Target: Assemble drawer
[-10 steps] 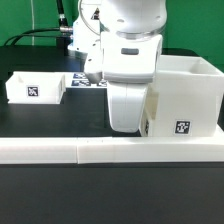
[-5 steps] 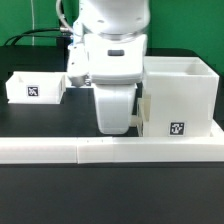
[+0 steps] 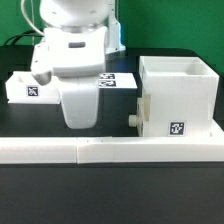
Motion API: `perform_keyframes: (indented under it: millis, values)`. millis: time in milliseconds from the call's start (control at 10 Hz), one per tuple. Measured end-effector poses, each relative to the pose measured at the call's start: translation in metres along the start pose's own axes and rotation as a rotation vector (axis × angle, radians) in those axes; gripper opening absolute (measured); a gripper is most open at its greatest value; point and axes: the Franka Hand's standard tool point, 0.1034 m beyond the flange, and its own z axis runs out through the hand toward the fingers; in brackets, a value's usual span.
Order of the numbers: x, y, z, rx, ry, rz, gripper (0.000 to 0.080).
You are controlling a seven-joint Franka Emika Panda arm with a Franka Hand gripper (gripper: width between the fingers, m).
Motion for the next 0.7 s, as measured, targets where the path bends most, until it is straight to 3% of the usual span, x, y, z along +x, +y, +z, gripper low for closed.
perform_keyframes:
  millis: [200,400,500,700]
  values:
    - [-0.009,-0.015,-0.004,-0.037,-0.002,0.019,0.0649]
    - [-0.016,-0.037,-0.011,-0.092,-0.011,0.037,0.0649]
    - [-0.017,-0.046,-0.011,-0.091,-0.012,0.04,0.0649]
    - [-0.016,-0.045,-0.01,-0.089,-0.011,0.067,0.0649]
